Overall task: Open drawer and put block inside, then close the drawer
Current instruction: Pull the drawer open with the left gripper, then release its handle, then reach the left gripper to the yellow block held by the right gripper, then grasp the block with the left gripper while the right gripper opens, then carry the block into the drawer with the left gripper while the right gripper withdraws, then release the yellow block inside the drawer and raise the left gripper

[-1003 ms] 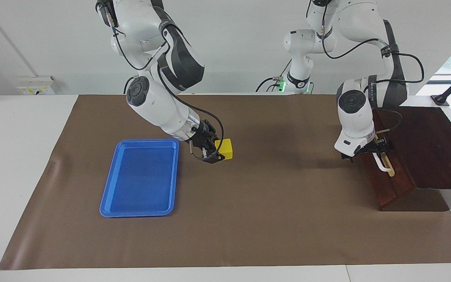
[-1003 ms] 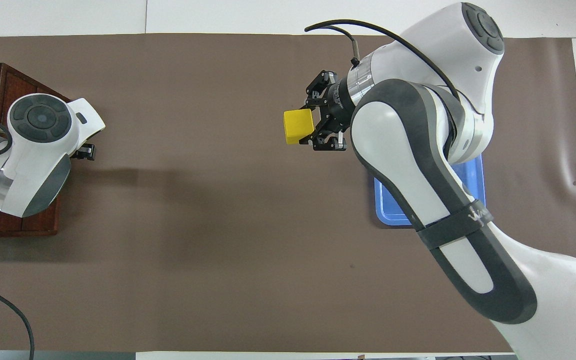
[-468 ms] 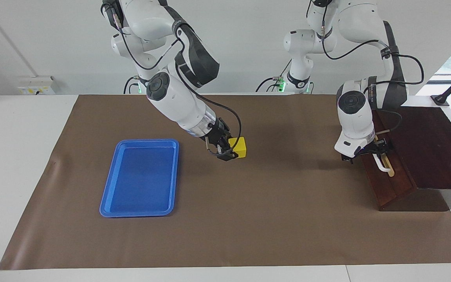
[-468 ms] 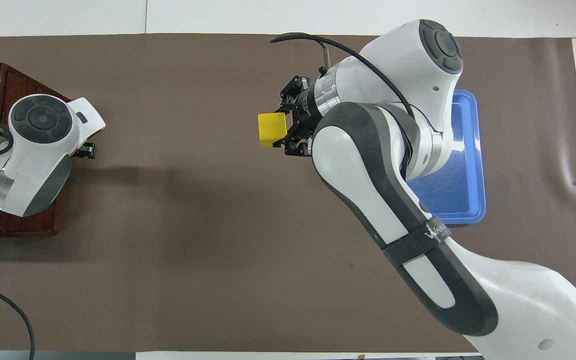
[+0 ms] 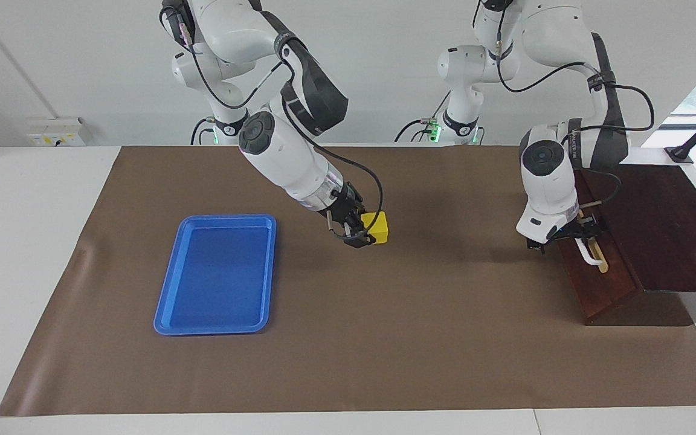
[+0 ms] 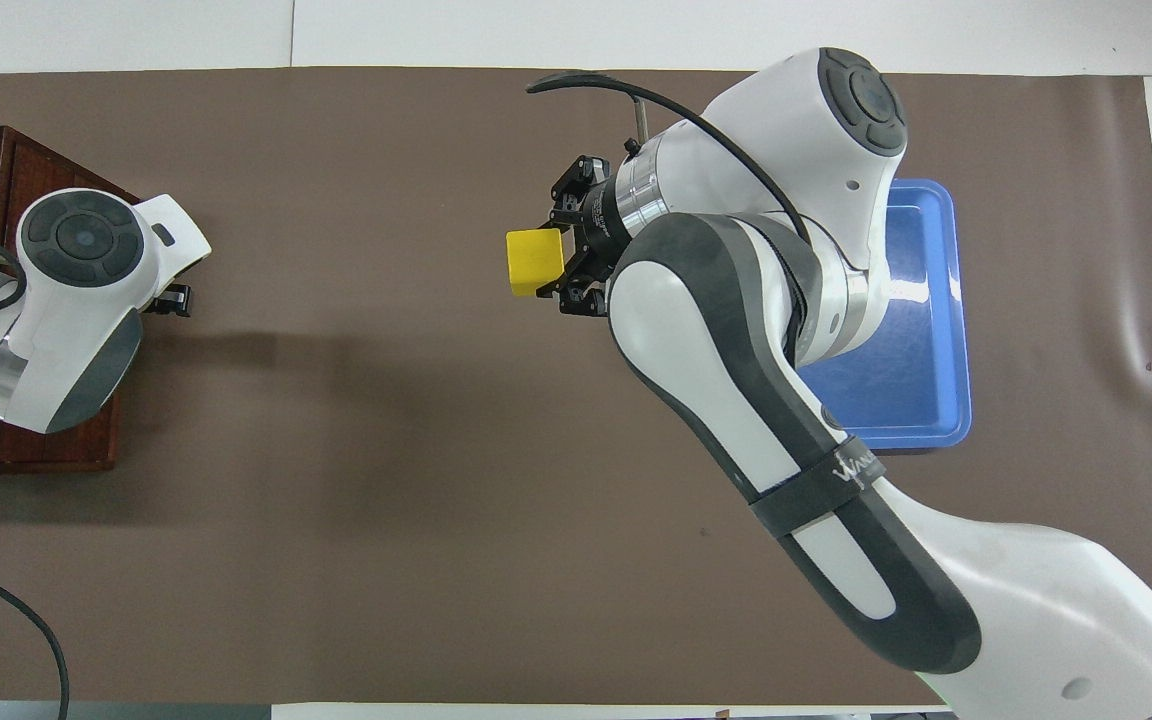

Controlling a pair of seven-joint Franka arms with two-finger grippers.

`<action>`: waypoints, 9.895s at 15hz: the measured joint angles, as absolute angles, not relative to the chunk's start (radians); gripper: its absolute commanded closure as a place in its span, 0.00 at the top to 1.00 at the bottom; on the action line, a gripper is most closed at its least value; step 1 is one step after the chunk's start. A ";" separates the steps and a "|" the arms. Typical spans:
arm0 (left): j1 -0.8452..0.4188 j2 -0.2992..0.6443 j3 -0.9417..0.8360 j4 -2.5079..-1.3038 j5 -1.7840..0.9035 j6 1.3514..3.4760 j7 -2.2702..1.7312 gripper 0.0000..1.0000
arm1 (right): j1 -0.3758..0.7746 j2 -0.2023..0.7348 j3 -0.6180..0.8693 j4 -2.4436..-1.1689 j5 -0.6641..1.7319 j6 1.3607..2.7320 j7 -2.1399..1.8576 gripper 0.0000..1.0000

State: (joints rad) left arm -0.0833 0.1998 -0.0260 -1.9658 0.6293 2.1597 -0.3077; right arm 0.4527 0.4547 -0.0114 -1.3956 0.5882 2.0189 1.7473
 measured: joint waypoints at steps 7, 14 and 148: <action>-0.138 0.203 -0.035 -1.928 0.491 2.136 -0.338 1.00 | 0.453 0.455 -0.011 -1.396 0.588 2.019 1.747 0.00; -0.208 0.215 -0.035 -1.891 0.393 2.106 -0.374 1.00 | 0.452 0.455 -0.014 -1.396 0.588 2.019 1.751 0.00; 0.068 0.114 -0.007 -1.834 -0.017 2.003 -1.471 1.00 | 0.031 0.002 -0.023 -1.604 -0.010 1.502 0.004 1.00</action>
State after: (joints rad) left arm 0.0684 0.1143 -0.0069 -1.8339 -0.0172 2.0029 -1.4710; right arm 0.0311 0.0025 -0.0230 -1.6040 -0.0095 1.5020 0.0040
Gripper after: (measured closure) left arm 0.000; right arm 0.000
